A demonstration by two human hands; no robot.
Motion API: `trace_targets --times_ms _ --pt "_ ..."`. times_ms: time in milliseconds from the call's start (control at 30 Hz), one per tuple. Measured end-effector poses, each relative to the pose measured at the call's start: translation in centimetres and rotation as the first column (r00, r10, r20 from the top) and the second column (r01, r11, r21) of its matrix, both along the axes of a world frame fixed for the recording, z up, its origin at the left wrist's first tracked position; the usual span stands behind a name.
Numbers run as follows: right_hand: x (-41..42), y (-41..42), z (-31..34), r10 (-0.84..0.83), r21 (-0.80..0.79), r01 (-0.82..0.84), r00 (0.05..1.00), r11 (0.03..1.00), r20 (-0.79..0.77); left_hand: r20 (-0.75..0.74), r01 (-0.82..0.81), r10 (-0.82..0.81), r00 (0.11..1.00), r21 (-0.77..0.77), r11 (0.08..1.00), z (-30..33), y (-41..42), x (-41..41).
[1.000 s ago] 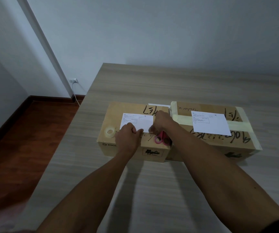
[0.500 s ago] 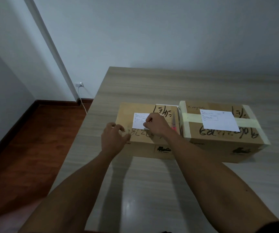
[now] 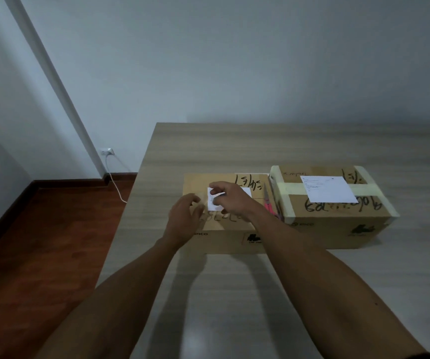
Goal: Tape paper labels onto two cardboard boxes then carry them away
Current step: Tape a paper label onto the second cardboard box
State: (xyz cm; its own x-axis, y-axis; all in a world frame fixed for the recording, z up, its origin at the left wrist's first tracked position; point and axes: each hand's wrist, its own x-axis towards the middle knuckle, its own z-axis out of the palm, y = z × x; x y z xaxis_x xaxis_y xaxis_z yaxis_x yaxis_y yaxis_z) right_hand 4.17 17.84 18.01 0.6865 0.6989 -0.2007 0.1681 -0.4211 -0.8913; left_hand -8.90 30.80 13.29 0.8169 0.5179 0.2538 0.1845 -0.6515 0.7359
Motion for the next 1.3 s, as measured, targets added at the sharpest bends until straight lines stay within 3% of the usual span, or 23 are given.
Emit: trace_targets --times_ms 133,333,500,667,1100,1300 --pt "-0.2 0.0 1.4 -0.031 0.049 0.032 0.999 0.998 -0.004 0.049 0.055 -0.054 0.997 -0.021 0.998 0.9 -0.1 0.8" --pt "-0.2 -0.8 2.9 -0.085 0.148 0.062 0.985 0.987 0.151 0.063 0.101 -0.099 0.993 -0.024 0.995 1.4 0.0 1.3" --pt "0.1 -0.9 3.3 -0.104 0.112 0.082 0.973 0.99 0.204 0.056 0.097 -0.095 0.994 -0.025 0.995 1.8 -0.3 1.6" --pt "0.8 -0.7 3.8 -0.127 0.08 0.109 0.95 0.991 0.286 -0.061 0.049 -0.055 0.997 -0.098 0.994 2.1 -0.6 2.2" --pt "2.6 -0.6 5.6 -0.12 0.064 0.103 0.909 0.993 0.399 -0.059 -0.156 0.147 0.987 -0.204 0.967 4.3 -1.7 2.7" --pt "3.8 -0.9 5.9 -0.069 0.006 0.074 0.907 0.997 0.415 -0.045 -0.099 0.09 0.995 -0.264 0.959 4.6 -2.4 3.0"
